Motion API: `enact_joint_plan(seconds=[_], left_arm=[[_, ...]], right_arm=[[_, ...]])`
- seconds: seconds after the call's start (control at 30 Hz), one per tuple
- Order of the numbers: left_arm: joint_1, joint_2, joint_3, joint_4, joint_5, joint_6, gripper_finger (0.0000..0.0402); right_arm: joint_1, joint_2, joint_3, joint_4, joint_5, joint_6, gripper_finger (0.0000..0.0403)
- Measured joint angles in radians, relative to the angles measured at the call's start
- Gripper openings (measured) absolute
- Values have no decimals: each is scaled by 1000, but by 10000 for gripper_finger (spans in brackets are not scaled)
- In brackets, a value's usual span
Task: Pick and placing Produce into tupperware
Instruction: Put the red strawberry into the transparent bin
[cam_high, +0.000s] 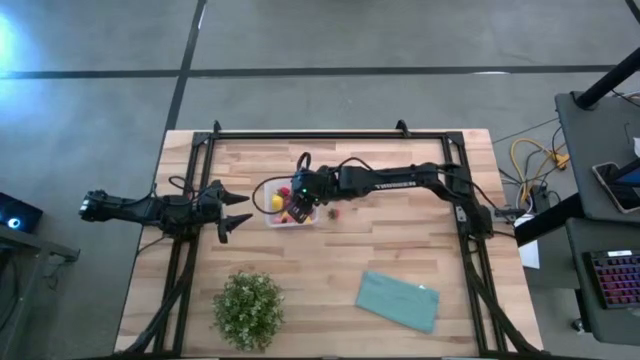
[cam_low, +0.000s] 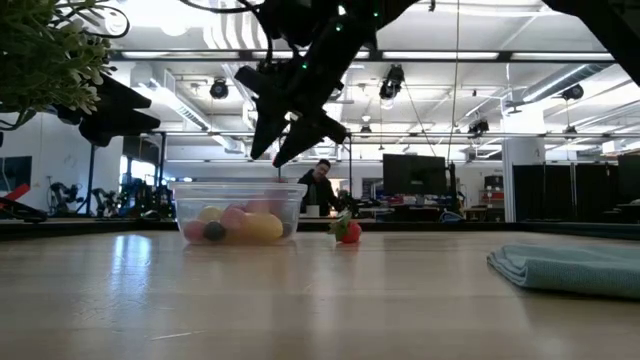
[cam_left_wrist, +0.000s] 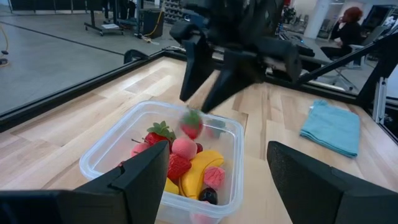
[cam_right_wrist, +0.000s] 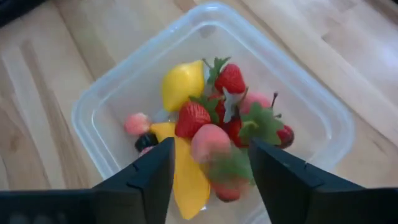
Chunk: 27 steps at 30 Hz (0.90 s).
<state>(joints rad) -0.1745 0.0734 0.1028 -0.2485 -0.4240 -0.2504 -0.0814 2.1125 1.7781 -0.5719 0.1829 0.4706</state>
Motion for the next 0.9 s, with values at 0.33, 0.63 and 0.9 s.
enact_joint_plan(seconds=[0.33, 0.63, 0.9], left_arm=[[0, 0, 0, 0, 0, 0, 258], [0, 0, 0, 0, 0, 0, 258], [0, 0, 0, 0, 0, 0, 258]], right_arm=[[10, 5, 45, -293, 96, 27, 234], [53, -5, -38, -472, 63, -101, 235], [124, -6, -126, -374, 76, -288, 235]])
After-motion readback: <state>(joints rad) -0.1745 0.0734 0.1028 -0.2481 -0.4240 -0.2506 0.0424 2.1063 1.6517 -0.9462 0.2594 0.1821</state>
